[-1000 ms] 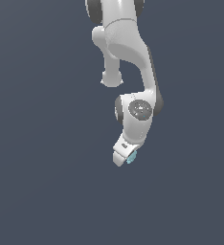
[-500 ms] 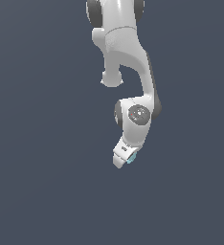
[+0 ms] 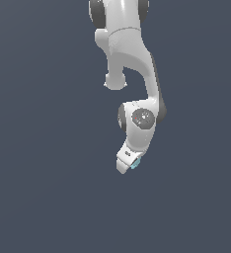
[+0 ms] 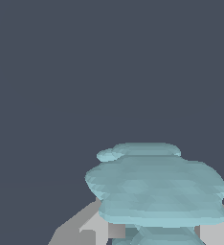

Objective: Pick up the object and move it to a goal position.

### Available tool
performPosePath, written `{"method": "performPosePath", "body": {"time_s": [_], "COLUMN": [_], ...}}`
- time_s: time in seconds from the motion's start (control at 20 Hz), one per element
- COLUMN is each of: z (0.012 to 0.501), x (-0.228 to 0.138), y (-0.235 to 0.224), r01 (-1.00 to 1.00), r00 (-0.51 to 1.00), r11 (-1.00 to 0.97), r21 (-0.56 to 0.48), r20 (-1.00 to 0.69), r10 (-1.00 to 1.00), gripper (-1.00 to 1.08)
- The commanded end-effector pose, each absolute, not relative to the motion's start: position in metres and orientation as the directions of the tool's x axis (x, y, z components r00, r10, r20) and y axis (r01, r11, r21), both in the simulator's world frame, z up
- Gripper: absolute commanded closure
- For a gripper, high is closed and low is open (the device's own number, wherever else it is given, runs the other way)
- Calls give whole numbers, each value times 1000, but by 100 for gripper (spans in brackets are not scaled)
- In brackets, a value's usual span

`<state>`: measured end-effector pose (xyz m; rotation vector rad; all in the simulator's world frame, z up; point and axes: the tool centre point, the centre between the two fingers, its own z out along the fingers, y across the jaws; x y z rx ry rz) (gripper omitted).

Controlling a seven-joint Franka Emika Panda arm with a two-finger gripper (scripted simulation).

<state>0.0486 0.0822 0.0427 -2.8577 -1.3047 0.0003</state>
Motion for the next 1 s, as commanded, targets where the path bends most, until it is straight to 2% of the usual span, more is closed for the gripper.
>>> {"method": "performPosePath", "body": {"time_s": [0.0,0.35,0.95], "z": [43,48,64], "x": [49,56,82], "y": [79,41,-86], "r01": [755,755,755], "r00": [655,655,655], "r11": [-655,-655,-655], "r21": [0,0,0], "r20": [0,0,0], "r10": [755,755,755], "gripper": [108,108,108]}}
